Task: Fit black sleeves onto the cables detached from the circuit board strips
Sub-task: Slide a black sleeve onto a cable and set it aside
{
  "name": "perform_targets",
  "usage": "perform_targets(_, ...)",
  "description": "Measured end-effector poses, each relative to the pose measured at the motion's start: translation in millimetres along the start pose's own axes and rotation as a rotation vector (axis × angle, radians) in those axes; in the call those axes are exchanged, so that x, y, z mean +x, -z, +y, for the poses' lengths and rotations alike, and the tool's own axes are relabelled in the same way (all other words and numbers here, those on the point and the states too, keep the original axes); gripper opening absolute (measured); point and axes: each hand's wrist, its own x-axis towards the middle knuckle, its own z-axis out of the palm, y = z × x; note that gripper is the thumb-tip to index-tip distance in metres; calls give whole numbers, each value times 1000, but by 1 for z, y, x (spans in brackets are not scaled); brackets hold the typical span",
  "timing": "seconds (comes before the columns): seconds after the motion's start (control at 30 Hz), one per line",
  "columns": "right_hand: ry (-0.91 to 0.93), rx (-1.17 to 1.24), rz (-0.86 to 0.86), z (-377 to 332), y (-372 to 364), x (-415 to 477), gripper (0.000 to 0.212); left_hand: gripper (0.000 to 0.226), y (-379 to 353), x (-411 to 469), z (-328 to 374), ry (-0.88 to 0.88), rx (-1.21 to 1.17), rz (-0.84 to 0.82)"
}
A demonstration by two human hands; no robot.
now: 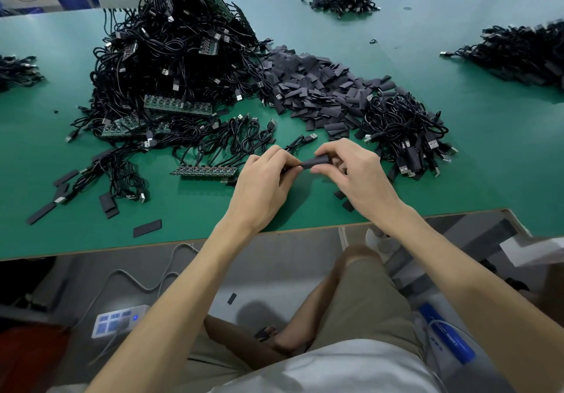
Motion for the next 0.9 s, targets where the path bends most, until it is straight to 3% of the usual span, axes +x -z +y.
perform_targets(0.9, 10, 30, 7, 2, -2, -1, 21, 9, 3, -1, 4, -51, 70, 2)
